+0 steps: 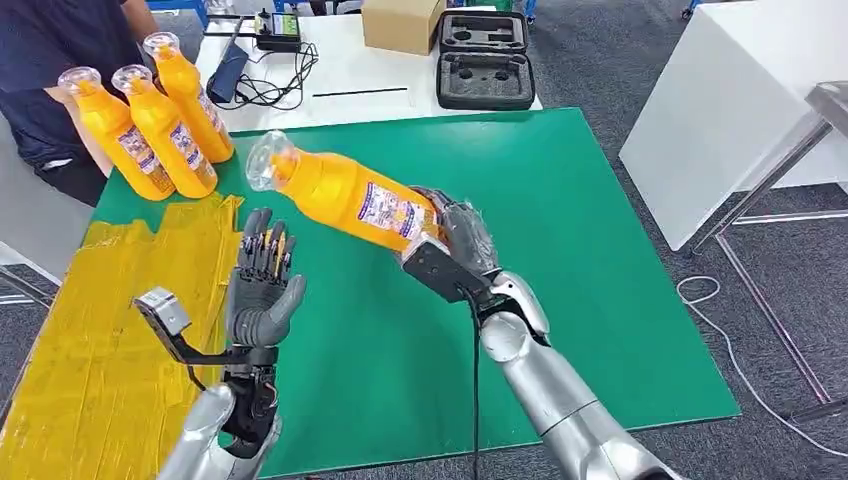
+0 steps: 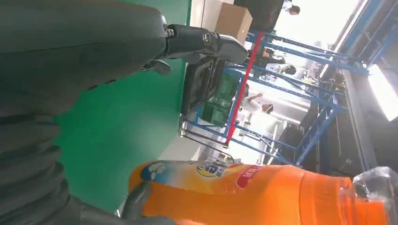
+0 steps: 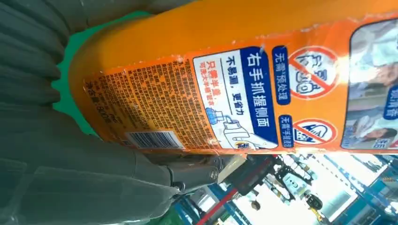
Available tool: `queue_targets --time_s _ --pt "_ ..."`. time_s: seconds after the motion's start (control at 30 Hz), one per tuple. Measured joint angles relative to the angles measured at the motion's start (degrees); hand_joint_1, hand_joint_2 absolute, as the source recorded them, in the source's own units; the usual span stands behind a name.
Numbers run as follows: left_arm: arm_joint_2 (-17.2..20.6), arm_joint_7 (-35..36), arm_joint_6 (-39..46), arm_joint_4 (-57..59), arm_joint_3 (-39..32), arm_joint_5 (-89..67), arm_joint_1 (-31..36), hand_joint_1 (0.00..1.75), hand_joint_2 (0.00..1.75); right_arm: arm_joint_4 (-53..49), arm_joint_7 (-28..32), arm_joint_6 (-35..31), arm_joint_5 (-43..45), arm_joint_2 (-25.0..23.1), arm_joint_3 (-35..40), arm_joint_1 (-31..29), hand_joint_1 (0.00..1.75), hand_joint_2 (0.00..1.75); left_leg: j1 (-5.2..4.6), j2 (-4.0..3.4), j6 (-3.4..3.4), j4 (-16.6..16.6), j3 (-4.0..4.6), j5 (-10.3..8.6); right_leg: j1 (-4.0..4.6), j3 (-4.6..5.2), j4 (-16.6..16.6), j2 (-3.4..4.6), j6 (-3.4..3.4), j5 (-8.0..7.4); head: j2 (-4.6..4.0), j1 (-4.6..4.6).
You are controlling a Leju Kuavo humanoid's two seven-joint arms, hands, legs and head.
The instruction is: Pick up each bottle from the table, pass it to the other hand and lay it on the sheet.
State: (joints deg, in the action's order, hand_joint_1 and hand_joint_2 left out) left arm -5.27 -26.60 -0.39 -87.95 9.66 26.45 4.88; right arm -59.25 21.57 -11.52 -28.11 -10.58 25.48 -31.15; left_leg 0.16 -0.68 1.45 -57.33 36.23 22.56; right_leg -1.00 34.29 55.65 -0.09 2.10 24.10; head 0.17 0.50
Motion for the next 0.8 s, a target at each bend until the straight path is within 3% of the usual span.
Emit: queue_targets --time_s 0.2,0.53,0.8 --pt "-0.29 0.37 0.02 0.00 0.20 0.00 0.50 0.00 1.75 1.40 -1.79 -0.46 -2.66 -1.42 0.40 -0.19 1.75 1.75 0.00 -0.01 0.00 0.00 0.01 0.00 0.00 0.00 0.00 0.01 0.00 0.00 0.00 0.00" --pt "-0.79 0.83 1.05 0.09 1.20 0.26 1.52 0.00 1.75 11.32 -3.87 -0.67 -5.03 -7.80 2.60 -4.78 1.75 1.75 0.01 -0.03 -0.01 0.01 0.01 -0.01 0.03 0.02 0.01 0.02 -0.01 0.01 0.00 0.00" --pt "-1.09 0.63 2.69 -2.23 -0.61 0.44 -0.29 0.00 1.75 13.31 -14.23 -7.60 -7.58 -10.10 14.90 -5.60 1.75 1.75 0.05 -0.04 -0.02 0.02 0.07 0.00 0.02 0.08 0.02 0.03 -0.02 0.02 0.00 0.00"
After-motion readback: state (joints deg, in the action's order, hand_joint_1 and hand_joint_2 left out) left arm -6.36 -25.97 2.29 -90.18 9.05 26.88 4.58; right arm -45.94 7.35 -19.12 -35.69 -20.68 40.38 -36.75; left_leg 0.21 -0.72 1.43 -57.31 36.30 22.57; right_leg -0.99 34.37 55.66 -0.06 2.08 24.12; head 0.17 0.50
